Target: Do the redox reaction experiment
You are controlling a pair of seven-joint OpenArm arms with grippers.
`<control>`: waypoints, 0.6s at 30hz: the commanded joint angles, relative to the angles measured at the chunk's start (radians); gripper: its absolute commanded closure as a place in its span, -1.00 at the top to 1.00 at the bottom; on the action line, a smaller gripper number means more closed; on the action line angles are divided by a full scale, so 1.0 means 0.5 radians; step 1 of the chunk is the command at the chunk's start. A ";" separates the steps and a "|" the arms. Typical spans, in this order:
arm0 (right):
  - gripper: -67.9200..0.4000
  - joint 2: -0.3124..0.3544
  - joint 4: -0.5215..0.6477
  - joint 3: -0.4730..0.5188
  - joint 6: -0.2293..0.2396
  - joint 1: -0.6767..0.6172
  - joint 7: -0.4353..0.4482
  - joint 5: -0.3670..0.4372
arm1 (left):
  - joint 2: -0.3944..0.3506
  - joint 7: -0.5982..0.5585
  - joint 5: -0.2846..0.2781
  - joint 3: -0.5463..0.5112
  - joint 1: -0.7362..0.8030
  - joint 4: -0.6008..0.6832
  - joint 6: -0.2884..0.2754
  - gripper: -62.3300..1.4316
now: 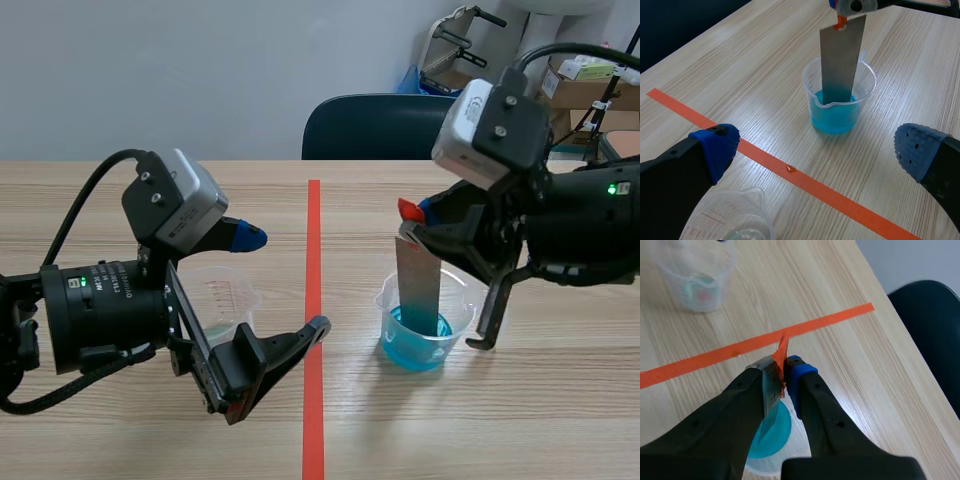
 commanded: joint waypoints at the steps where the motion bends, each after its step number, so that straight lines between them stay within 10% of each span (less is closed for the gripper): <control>1: -0.97 0.082 0.026 -0.017 0.012 0.018 0.044 0.018 | 0.005 -0.027 -0.011 -0.014 -0.002 0.016 -0.004 1.00; 18: -0.97 0.267 -0.131 -0.101 0.012 0.018 0.417 -0.208 | 0.005 -0.026 -0.011 -0.014 -0.002 0.016 0.034 1.00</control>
